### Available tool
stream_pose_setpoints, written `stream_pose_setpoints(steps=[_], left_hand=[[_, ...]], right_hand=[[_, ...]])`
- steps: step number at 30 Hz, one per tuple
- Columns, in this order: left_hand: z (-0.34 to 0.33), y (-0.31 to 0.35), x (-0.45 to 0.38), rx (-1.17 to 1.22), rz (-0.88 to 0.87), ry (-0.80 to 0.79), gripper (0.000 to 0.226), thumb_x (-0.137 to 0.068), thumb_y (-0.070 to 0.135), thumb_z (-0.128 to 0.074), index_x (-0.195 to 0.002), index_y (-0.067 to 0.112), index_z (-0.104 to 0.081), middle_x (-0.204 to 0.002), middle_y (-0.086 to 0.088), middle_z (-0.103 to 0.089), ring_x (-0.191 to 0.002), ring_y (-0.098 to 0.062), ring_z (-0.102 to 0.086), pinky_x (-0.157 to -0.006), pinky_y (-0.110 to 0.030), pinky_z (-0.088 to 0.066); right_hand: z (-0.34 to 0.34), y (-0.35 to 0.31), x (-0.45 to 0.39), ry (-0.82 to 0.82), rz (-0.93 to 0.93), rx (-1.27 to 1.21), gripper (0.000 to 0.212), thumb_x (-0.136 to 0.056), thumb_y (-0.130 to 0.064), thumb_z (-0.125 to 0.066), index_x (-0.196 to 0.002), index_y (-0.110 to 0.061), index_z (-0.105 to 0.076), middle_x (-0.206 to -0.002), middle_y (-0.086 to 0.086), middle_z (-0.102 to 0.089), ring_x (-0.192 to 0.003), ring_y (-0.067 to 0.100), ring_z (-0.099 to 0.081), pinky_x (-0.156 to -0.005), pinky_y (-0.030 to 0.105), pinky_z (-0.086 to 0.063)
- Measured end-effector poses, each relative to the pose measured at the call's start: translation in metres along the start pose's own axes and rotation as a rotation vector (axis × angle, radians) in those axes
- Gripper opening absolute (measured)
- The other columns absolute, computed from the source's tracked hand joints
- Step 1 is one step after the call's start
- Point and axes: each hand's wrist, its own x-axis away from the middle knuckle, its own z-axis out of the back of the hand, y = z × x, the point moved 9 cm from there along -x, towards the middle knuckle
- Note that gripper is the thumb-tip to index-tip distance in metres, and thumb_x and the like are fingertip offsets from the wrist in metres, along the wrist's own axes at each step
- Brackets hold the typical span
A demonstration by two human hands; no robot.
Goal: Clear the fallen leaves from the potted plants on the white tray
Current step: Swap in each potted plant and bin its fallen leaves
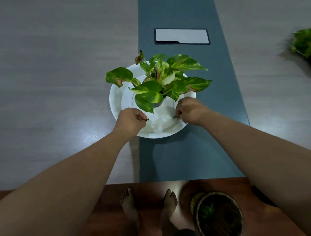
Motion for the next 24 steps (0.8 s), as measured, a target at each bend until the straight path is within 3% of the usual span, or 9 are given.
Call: stream_pose_setpoints(steps=[4, 8, 13, 16, 18, 22, 24], left_hand=[[-0.002, -0.002, 0.0, -0.006, 0.004, 0.004, 0.012, -0.078, 0.002, -0.068, -0.084, 0.009, -0.077, -0.089, -0.008, -0.075, -0.079, -0.014, -0.066, -0.065, -0.006, -0.044], [-0.001, 0.0, 0.0, 0.0, 0.005, 0.02, 0.015, -0.079, 0.003, -0.067, -0.088, 0.006, -0.078, -0.082, -0.004, -0.072, -0.067, -0.004, -0.06, -0.054, 0.003, -0.042], [-0.001, -0.001, 0.0, 0.003, 0.023, 0.026, 0.014, -0.079, 0.003, -0.067, -0.088, 0.007, -0.078, -0.08, -0.001, -0.07, -0.065, -0.001, -0.058, -0.053, 0.006, -0.039], [0.0, -0.001, 0.001, 0.03, 0.042, 0.032, 0.013, -0.079, 0.004, -0.067, -0.086, 0.009, -0.077, -0.073, 0.003, -0.068, -0.063, -0.002, -0.058, -0.053, 0.002, -0.041], [0.001, -0.002, 0.003, 0.076, 0.074, 0.032, 0.012, -0.079, 0.003, -0.068, -0.086, 0.008, -0.076, -0.071, 0.002, -0.067, -0.061, -0.004, -0.059, -0.059, -0.008, -0.046], [-0.004, -0.001, 0.014, 0.22, 0.169, 0.018, 0.012, -0.08, 0.001, -0.067, -0.088, 0.006, -0.074, -0.077, -0.004, -0.07, -0.062, -0.016, -0.064, -0.072, -0.028, -0.057], [-0.009, -0.001, 0.023, 0.349, 0.234, 0.031, 0.013, -0.08, 0.001, -0.066, -0.082, 0.012, -0.073, -0.082, -0.008, -0.073, -0.066, -0.02, -0.067, -0.08, -0.032, -0.059]], right_hand=[[0.005, -0.001, 0.0, 0.028, -0.009, 0.019, 0.025, -0.078, -0.013, -0.061, -0.097, -0.023, -0.073, -0.117, 0.002, -0.063, -0.112, 0.026, -0.056, -0.082, 0.025, -0.046], [0.003, -0.003, -0.003, 0.001, -0.009, 0.032, 0.023, -0.078, -0.013, -0.06, -0.096, -0.022, -0.071, -0.116, 0.001, -0.062, -0.112, 0.025, -0.056, -0.087, 0.031, -0.052], [-0.002, -0.005, -0.005, 0.011, -0.001, -0.002, 0.021, -0.084, -0.017, -0.058, -0.097, -0.018, -0.074, -0.118, 0.002, -0.064, -0.115, 0.026, -0.056, -0.091, 0.029, -0.05], [0.0, 0.002, -0.004, 0.032, -0.067, -0.148, 0.017, -0.082, -0.017, -0.062, -0.091, -0.02, -0.075, -0.11, 0.0, -0.067, -0.108, 0.023, -0.059, -0.089, 0.03, -0.053], [0.008, 0.008, 0.002, 0.095, -0.11, -0.273, 0.015, -0.08, -0.014, -0.067, -0.092, -0.015, -0.077, -0.102, 0.002, -0.07, -0.1, 0.019, -0.062, -0.087, 0.03, -0.054], [0.019, 0.029, 0.029, 0.27, -0.277, -0.658, 0.012, -0.075, -0.005, -0.069, -0.081, -0.012, -0.077, -0.073, -0.006, -0.066, -0.072, 0.01, -0.06, -0.061, 0.014, -0.048], [0.015, 0.041, 0.045, 0.353, -0.381, -0.91, 0.014, -0.072, -0.002, -0.07, -0.07, -0.015, -0.074, -0.065, -0.008, -0.064, -0.061, 0.009, -0.057, -0.06, 0.017, -0.046]])
